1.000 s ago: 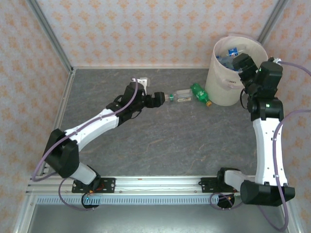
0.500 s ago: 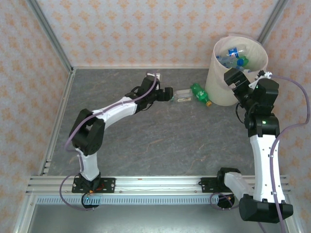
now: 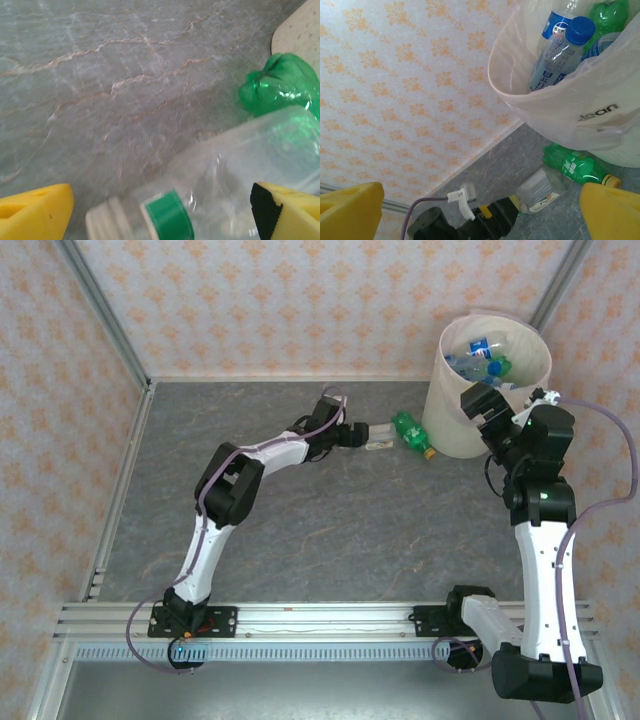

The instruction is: Put the plastic bottles in the bin

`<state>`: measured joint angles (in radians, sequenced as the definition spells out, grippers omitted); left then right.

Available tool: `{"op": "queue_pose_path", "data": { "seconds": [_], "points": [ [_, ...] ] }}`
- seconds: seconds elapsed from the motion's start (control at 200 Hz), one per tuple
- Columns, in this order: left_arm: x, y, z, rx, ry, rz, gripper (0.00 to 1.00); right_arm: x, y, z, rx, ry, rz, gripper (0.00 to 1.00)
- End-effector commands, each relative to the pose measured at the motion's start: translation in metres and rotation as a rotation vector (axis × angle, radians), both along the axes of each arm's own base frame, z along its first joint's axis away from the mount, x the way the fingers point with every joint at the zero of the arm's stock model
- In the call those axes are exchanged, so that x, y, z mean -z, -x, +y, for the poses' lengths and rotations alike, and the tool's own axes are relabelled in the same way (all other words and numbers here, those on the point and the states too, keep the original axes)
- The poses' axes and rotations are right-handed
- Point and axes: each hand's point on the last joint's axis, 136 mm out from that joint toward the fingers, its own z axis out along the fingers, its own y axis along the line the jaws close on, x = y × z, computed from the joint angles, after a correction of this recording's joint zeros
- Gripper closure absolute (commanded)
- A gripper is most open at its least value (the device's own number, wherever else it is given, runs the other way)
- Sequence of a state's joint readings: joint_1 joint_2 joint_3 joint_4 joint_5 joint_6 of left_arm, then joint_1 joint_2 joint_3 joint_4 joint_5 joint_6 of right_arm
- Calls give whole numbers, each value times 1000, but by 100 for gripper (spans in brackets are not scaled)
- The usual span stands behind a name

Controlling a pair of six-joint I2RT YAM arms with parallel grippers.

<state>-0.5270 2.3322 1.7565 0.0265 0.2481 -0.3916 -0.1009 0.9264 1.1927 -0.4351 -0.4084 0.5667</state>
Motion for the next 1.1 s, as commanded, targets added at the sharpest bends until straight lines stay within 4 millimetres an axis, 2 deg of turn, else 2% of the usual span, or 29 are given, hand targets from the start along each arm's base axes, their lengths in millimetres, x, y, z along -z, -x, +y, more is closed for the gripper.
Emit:
{"op": "queue_pose_path", "data": {
  "seconds": [0.0,0.135,0.255,0.586,0.731,0.951,1.096],
  "points": [
    [-14,-15,-11,42,65,-36,7,-18,3,0,1,25,-28,0],
    [-11,-9,-24,111,107,-17,8,-16,2,-2,8,28,-26,0],
    [-4,0,-26,132,124,21,10,-9,0,0,-1,17,-18,1],
    [-6,50,-34,197,134,62,14,-6,0,2,-12,17,-19,0],
    [3,66,-44,229,108,85,19,-4,1,2,-12,15,-19,0],
    [15,73,-49,240,72,100,24,-3,3,3,-13,10,-18,0],
    [26,73,-48,225,24,104,31,-2,6,3,-15,5,-17,0]
  ]
}}
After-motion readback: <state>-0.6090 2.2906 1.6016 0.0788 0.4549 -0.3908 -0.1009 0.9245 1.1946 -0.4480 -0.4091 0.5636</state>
